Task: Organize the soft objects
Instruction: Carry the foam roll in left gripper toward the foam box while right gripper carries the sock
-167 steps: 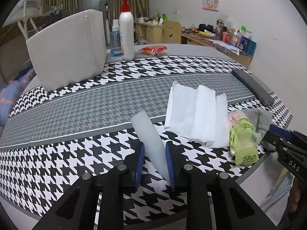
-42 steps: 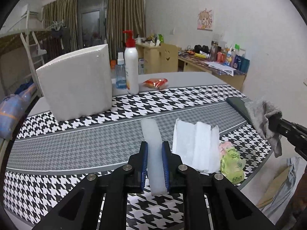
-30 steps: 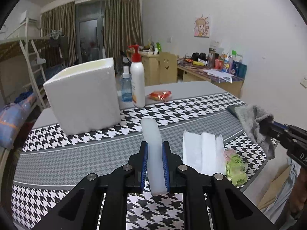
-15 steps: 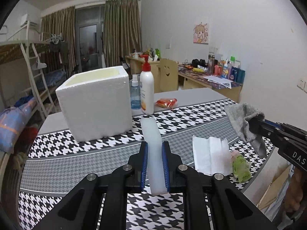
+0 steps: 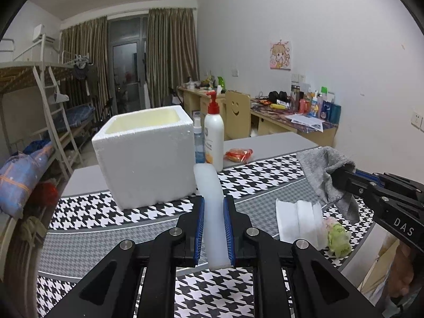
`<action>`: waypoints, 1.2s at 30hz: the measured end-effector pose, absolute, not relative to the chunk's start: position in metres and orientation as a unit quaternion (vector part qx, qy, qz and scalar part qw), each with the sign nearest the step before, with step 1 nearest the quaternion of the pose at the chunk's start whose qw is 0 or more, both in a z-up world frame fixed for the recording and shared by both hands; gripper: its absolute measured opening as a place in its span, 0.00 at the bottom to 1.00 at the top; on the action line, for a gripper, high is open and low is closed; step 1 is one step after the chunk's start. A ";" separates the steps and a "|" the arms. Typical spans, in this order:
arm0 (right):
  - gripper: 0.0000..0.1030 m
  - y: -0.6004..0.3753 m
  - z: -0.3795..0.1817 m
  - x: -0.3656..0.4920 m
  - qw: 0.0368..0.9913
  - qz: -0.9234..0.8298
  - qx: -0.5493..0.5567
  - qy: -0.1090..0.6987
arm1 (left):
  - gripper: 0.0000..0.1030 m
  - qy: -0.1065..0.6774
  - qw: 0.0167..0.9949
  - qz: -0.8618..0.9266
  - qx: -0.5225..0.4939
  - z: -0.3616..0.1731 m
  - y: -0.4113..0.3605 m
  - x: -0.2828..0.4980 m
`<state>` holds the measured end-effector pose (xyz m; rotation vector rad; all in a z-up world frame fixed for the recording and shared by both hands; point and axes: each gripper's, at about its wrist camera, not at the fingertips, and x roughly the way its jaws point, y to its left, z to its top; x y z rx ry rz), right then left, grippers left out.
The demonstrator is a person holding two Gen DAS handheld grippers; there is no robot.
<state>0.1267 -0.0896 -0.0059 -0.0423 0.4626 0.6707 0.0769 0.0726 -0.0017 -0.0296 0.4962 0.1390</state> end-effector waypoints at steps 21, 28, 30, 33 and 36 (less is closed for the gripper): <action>0.16 -0.062 0.014 0.131 0.918 0.339 -0.035 0.202 | 0.15 0.204 0.973 0.104 -0.008 0.028 0.099 0.076; 0.16 -0.053 0.022 0.129 0.918 0.345 -0.039 0.193 | 0.15 0.194 0.975 0.104 -0.010 0.035 0.102 0.075; 0.16 -0.050 0.024 0.129 0.918 0.345 -0.040 0.191 | 0.15 0.192 0.976 0.103 -0.009 0.037 0.103 0.075; 0.16 -0.047 0.029 0.128 0.920 0.342 -0.042 0.185 | 0.15 0.186 0.977 0.106 -0.006 0.041 0.104 0.075; 0.16 -0.045 0.033 0.127 0.920 0.345 -0.041 0.182 | 0.15 0.179 0.977 0.112 -0.002 0.046 0.107 0.075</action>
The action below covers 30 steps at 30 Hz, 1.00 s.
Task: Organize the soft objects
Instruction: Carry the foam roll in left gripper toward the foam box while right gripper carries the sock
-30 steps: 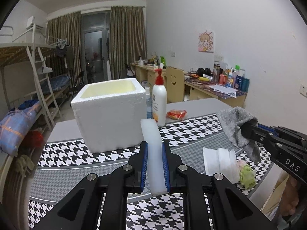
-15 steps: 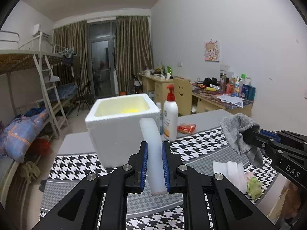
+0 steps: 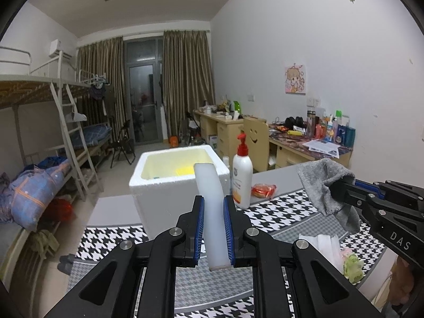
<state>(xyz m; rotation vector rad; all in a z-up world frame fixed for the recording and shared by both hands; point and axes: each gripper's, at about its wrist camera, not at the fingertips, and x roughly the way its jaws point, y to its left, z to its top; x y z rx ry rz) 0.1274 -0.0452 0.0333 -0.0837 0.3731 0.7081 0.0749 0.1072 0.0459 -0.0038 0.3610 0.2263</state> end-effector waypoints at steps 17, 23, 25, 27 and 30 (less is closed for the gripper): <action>0.16 -0.029 0.058 0.128 0.921 0.355 -0.051 0.153 | 0.15 0.163 0.979 0.118 0.013 0.065 0.114 0.084; 0.16 -0.020 0.063 0.135 0.920 0.353 -0.053 0.161 | 0.15 0.163 0.979 0.123 0.008 0.069 0.122 0.088; 0.16 -0.017 0.065 0.137 0.919 0.355 -0.053 0.162 | 0.15 0.165 0.978 0.126 0.006 0.070 0.125 0.090; 0.16 -0.016 0.068 0.139 0.920 0.353 -0.053 0.160 | 0.16 0.167 0.978 0.128 0.002 0.071 0.129 0.093; 0.16 -0.013 0.073 0.145 0.920 0.353 -0.053 0.161 | 0.15 0.167 0.977 0.131 -0.004 0.072 0.132 0.094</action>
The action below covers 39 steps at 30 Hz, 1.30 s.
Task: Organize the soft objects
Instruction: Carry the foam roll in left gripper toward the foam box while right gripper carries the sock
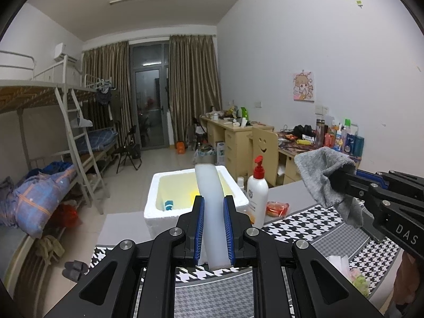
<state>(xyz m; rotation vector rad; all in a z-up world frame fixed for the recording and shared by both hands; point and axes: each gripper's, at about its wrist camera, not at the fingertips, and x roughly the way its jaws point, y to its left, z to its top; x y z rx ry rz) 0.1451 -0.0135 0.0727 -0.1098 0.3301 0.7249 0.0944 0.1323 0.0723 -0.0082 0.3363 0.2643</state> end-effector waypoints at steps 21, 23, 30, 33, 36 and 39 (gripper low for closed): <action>0.16 0.012 0.083 0.167 0.912 0.367 -0.053 0.176 | 0.15 0.164 0.976 0.143 -0.013 0.082 0.154 0.116; 0.16 0.017 0.083 0.169 0.911 0.367 -0.057 0.178 | 0.15 0.166 0.976 0.144 -0.011 0.083 0.157 0.121; 0.16 0.027 0.090 0.179 0.909 0.370 -0.060 0.182 | 0.16 0.171 0.975 0.143 -0.013 0.086 0.167 0.132; 0.16 0.032 0.093 0.180 0.910 0.370 -0.064 0.177 | 0.16 0.173 0.974 0.144 -0.014 0.087 0.169 0.136; 0.16 0.037 0.093 0.181 0.912 0.366 -0.067 0.173 | 0.16 0.173 0.974 0.144 -0.015 0.087 0.173 0.139; 0.16 0.044 0.091 0.184 0.910 0.368 -0.070 0.180 | 0.16 0.177 0.973 0.146 -0.015 0.087 0.176 0.143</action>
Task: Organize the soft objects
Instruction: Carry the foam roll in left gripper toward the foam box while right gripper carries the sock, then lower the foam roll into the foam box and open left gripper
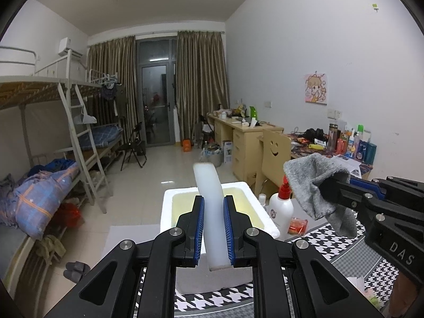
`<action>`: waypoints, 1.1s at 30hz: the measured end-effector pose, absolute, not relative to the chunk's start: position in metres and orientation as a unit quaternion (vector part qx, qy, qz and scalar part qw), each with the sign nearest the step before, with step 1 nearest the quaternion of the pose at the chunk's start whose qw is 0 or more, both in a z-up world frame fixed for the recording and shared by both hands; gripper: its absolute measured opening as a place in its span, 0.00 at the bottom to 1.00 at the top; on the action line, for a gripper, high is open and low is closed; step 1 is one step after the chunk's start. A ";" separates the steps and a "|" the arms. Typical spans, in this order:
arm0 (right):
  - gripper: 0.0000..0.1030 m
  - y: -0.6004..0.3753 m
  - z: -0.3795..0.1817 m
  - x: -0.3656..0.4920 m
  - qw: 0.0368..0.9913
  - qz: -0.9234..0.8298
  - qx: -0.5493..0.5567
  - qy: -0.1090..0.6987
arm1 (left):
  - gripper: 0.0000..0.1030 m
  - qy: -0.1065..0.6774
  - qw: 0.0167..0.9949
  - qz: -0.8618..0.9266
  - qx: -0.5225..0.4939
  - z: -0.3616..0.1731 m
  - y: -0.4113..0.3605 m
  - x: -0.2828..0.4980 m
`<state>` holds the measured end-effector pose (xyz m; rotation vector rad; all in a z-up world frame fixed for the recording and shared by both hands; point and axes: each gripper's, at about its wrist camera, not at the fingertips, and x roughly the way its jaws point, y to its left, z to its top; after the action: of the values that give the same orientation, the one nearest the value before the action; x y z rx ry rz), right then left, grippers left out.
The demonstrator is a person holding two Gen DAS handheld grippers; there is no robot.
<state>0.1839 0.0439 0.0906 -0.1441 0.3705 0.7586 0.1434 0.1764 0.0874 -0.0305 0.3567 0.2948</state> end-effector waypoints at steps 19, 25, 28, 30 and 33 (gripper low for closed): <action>0.16 0.075 0.085 0.216 0.904 0.362 -0.085 0.211 | 0.16 0.213 0.965 0.148 -0.030 0.075 0.206 0.181; 0.16 0.082 0.082 0.224 0.903 0.359 -0.087 0.221 | 0.16 0.225 0.963 0.147 -0.032 0.071 0.212 0.192; 0.16 0.086 0.080 0.227 0.902 0.357 -0.088 0.226 | 0.16 0.231 0.961 0.148 -0.032 0.069 0.215 0.198; 0.16 0.088 0.080 0.229 0.903 0.354 -0.089 0.228 | 0.16 0.234 0.960 0.147 -0.033 0.067 0.215 0.200; 0.16 0.090 0.080 0.233 0.901 0.355 -0.089 0.232 | 0.16 0.239 0.959 0.148 -0.036 0.063 0.216 0.207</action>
<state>0.2334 0.0903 0.0799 -0.1834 0.4808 0.7334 0.2071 0.2161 0.0635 -0.0727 0.4853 0.3010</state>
